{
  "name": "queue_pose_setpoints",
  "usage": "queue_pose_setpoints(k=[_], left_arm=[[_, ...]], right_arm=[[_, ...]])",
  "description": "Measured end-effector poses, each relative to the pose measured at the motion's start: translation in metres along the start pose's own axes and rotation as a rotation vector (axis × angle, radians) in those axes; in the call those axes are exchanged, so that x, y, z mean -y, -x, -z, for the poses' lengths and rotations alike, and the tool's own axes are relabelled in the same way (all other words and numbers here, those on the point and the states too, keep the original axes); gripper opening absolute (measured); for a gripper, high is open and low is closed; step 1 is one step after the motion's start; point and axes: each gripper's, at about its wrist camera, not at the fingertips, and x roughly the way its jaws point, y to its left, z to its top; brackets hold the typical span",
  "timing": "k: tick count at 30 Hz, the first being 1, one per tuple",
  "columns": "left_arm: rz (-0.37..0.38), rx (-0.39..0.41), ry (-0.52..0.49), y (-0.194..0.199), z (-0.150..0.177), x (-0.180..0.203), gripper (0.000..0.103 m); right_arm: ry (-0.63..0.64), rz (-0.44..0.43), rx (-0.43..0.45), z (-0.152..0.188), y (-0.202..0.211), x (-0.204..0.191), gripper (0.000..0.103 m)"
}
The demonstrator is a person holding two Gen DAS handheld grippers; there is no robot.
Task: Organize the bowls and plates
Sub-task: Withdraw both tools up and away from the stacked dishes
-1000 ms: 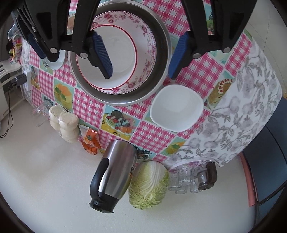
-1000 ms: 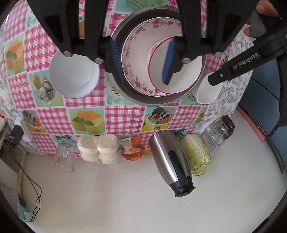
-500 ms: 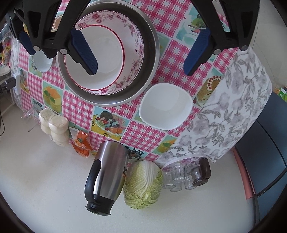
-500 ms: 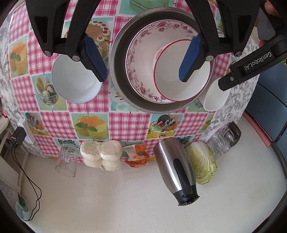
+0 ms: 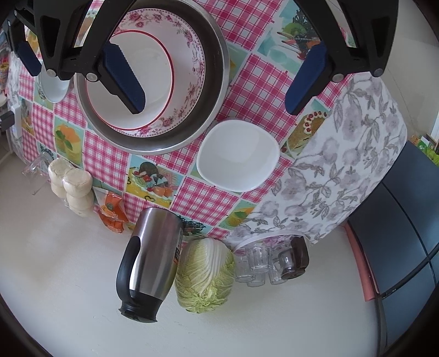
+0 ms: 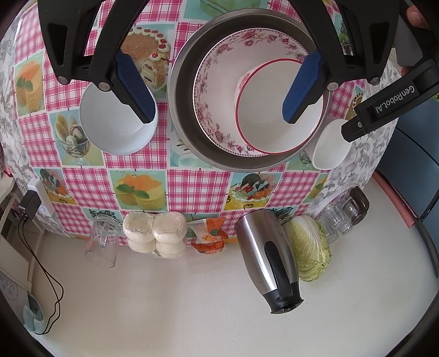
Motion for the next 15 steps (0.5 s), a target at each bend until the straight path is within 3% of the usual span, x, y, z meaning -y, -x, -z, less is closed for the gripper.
queue_pose_setpoints(k=[15], left_arm=[[0.003, 0.006, 0.002, -0.001, -0.007, -0.007, 0.103]], right_arm=[[0.039, -0.009, -0.012, 0.004, -0.005, -0.017, 0.094]])
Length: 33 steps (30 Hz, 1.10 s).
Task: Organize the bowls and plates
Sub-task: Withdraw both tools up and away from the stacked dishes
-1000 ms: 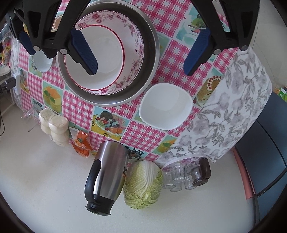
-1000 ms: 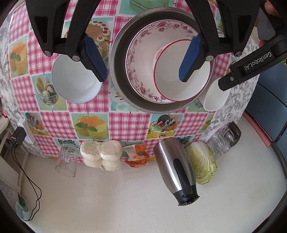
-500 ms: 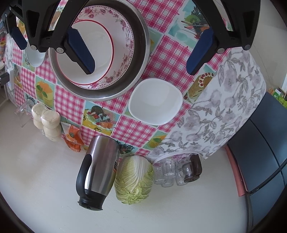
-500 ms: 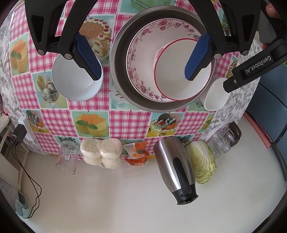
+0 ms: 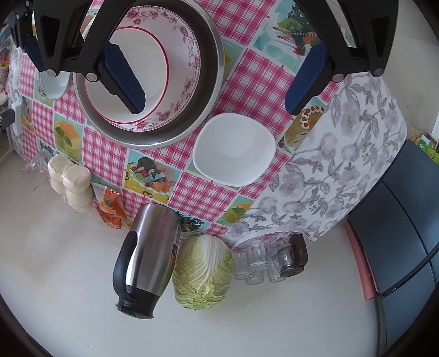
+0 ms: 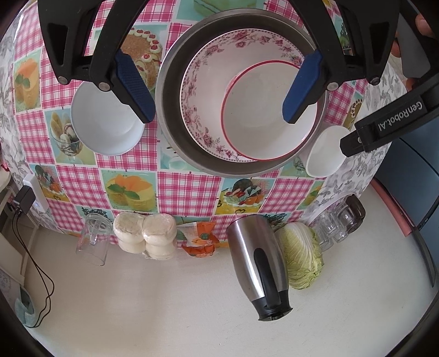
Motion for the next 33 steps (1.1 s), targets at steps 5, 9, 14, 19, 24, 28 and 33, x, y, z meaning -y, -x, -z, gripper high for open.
queue_pose_setpoints(k=[5, 9, 14, 19, 24, 28, 33], left_arm=[[-0.039, -0.001, 0.034, -0.006, -0.006, -0.018, 0.103], [-0.071, 0.001, 0.064, -0.010, -0.010, -0.035, 0.103], [-0.093, -0.004, 0.096, -0.016, -0.015, -0.055, 0.103], [-0.093, 0.001, 0.121, -0.019, -0.021, -0.070, 0.103], [-0.092, 0.002, 0.156, -0.023, -0.027, -0.085, 0.103], [-0.086, -0.002, 0.172, -0.029, -0.031, -0.094, 0.103], [-0.072, -0.004, 0.195, -0.036, -0.034, -0.101, 0.103]], right_arm=[[0.017, -0.004, 0.000, 0.002, -0.002, -0.010, 0.094], [0.017, -0.013, -0.002, 0.003, -0.006, -0.015, 0.094], [0.015, -0.019, 0.000, 0.004, -0.011, -0.023, 0.094], [0.006, -0.032, 0.013, 0.003, -0.014, -0.029, 0.094], [0.006, -0.042, 0.015, 0.000, -0.018, -0.034, 0.094], [0.012, -0.030, 0.012, -0.002, -0.024, -0.039, 0.094], [0.019, -0.021, 0.021, -0.005, -0.029, -0.045, 0.094]])
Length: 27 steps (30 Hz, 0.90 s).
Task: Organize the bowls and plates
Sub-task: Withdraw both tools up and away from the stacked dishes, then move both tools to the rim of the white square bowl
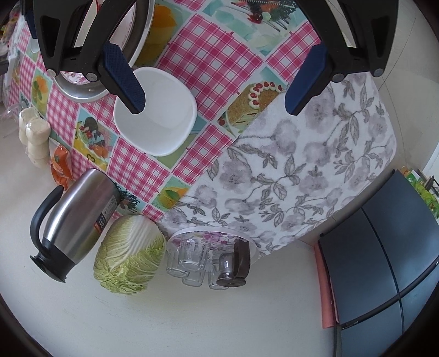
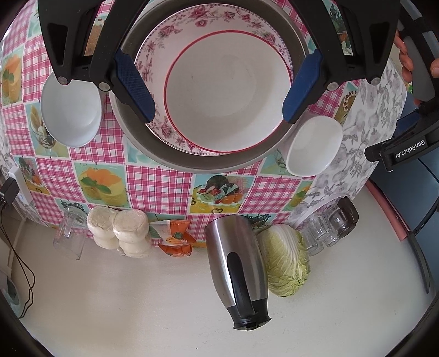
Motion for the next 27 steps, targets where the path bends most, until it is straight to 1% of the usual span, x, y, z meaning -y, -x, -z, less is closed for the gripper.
queue_pose_setpoints(k=[3, 10, 16, 21, 27], left_arm=[[0.013, -0.007, 0.012, -0.006, -0.002, -0.002, 0.103], [0.045, -0.026, 0.036, -0.017, -0.006, -0.006, 0.103], [0.069, -0.043, 0.068, -0.028, -0.008, -0.014, 0.103], [0.115, -0.063, 0.105, -0.041, -0.010, -0.021, 0.103], [0.146, -0.051, 0.150, -0.055, -0.014, -0.030, 0.103]], right_arm=[[0.011, 0.003, 0.013, -0.003, -0.004, -0.006, 0.094], [0.032, 0.022, 0.009, -0.004, -0.013, -0.015, 0.094], [0.049, 0.003, 0.005, -0.007, -0.017, -0.026, 0.094], [0.063, -0.013, -0.029, -0.020, -0.030, -0.040, 0.094], [0.100, 0.000, -0.037, -0.035, -0.041, -0.058, 0.094]])
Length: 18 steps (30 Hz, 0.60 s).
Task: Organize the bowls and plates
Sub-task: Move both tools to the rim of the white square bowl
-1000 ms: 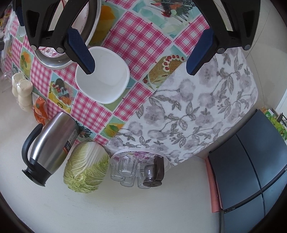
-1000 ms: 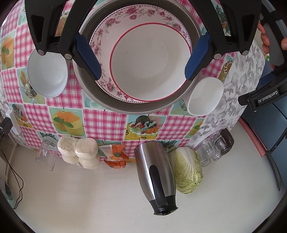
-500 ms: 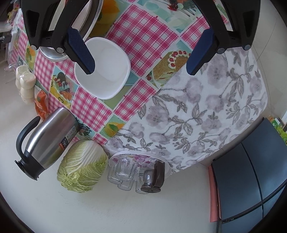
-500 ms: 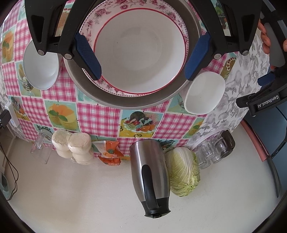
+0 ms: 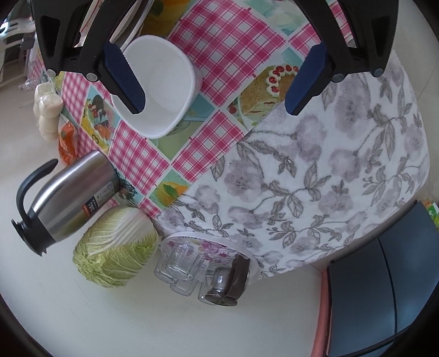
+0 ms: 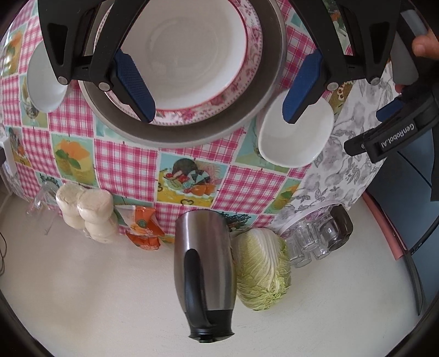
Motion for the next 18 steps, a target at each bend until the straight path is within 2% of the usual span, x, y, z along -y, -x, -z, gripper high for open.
queue_pose_setpoints(k=[4, 8, 9, 11, 14, 18], left_arm=[[0.024, -0.039, 0.028, -0.013, -0.003, -0.009, 0.103], [-0.024, -0.063, 0.012, -0.026, -0.001, -0.013, 0.103], [-0.028, -0.067, 0.001, -0.028, 0.000, -0.013, 0.103], [-0.016, -0.081, -0.002, -0.032, 0.001, -0.014, 0.103], [0.001, -0.099, 0.001, -0.037, 0.003, -0.014, 0.101], [0.020, -0.120, -0.010, -0.044, 0.006, -0.010, 0.083]], right_arm=[[0.044, 0.000, -0.040, -0.013, -0.019, -0.017, 0.092], [0.068, 0.000, -0.077, -0.016, -0.032, -0.027, 0.071], [0.077, 0.005, -0.092, -0.016, -0.038, -0.031, 0.069], [0.087, 0.015, -0.113, -0.016, -0.047, -0.036, 0.056], [0.085, 0.011, -0.144, -0.014, -0.059, -0.041, 0.044], [0.097, 0.014, -0.162, -0.012, -0.071, -0.047, 0.031]])
